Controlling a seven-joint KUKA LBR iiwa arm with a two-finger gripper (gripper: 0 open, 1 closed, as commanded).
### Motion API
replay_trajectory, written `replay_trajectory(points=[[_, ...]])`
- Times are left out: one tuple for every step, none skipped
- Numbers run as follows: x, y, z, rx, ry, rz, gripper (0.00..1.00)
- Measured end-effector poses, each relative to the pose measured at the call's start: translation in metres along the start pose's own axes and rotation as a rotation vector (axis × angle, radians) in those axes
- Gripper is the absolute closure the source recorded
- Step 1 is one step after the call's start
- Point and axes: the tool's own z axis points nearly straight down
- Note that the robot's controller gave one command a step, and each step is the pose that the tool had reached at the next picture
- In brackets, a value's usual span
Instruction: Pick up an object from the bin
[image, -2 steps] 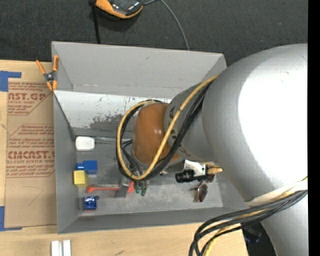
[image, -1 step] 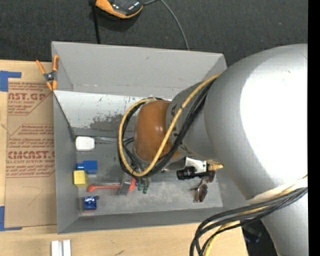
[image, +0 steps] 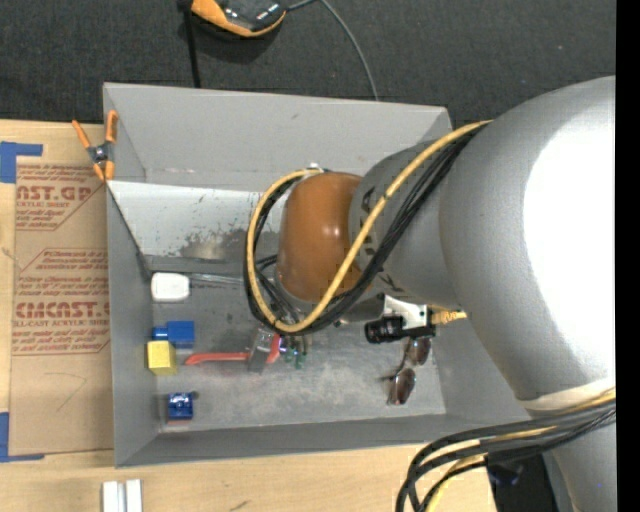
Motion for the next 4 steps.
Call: replay_trajectory(points=[[0.001,0.004,-0.035,-0.007,-0.012,0.019,1.00],[0.005,0.006,-0.068,0.003,0.004,0.006,1.00],[-0.003,-0.002,-0.061,-0.012,-0.019,-0.027,1.00],[0.004,-0.015,-0.055,0.008,0.012,-0.023,1.00]])
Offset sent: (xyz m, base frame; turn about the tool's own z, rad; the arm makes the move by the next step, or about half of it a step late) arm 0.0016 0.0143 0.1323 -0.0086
